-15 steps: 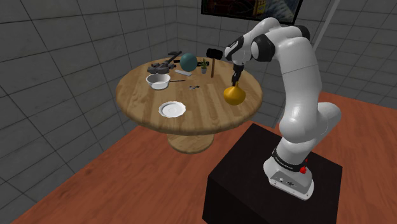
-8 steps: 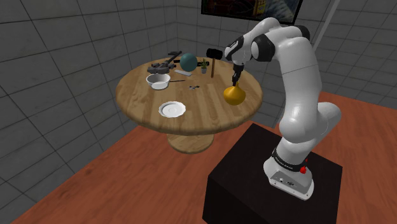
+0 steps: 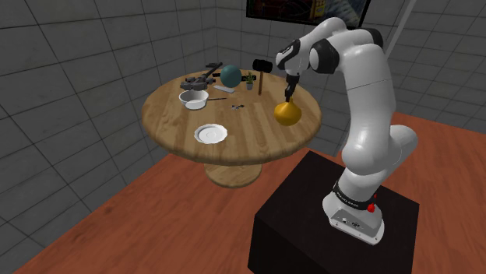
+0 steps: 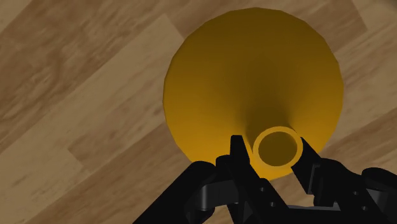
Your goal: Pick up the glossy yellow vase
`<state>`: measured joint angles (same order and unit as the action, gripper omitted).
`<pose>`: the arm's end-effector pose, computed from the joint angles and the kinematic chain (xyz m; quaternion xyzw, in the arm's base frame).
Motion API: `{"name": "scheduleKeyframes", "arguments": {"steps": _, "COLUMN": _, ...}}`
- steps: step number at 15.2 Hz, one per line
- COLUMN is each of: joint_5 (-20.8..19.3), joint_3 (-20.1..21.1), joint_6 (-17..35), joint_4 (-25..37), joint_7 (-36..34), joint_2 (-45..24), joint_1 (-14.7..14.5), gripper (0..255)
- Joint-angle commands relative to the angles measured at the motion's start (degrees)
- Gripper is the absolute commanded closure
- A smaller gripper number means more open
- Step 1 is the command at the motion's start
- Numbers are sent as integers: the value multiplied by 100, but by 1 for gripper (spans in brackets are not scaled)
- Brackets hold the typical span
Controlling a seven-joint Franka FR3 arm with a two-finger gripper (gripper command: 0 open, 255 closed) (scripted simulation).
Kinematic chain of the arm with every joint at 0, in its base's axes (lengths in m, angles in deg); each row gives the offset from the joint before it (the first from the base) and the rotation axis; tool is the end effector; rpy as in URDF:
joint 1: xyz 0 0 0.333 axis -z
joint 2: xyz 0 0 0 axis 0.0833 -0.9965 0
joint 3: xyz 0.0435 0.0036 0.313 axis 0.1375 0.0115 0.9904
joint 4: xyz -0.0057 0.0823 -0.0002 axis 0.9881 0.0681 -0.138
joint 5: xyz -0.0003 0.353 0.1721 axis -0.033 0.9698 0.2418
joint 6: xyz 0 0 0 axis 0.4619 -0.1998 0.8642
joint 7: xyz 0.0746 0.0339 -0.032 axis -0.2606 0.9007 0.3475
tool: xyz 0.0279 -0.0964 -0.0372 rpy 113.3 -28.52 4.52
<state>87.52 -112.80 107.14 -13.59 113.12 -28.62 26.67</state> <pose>0.5268 -0.4575 0.2951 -0.9966 -0.0823 0.0019 0.0023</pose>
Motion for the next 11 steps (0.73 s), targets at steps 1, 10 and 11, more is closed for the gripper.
{"name": "scheduleKeyframes", "arguments": {"steps": 1, "joint_5": -35, "joint_3": -24, "joint_6": -116, "joint_4": 50, "joint_7": -25, "joint_2": 76, "joint_1": -14, "gripper": 255}}
{"name": "scheduleKeyframes", "arguments": {"steps": 10, "joint_5": -165, "joint_3": -108, "joint_6": -588, "joint_4": 267, "joint_7": -105, "joint_2": 348, "joint_1": -50, "gripper": 255}}
{"name": "scheduleKeyframes", "arguments": {"steps": 11, "joint_5": -165, "joint_3": -108, "joint_6": -589, "joint_4": 268, "joint_7": -105, "joint_2": 348, "joint_1": -49, "gripper": 255}}
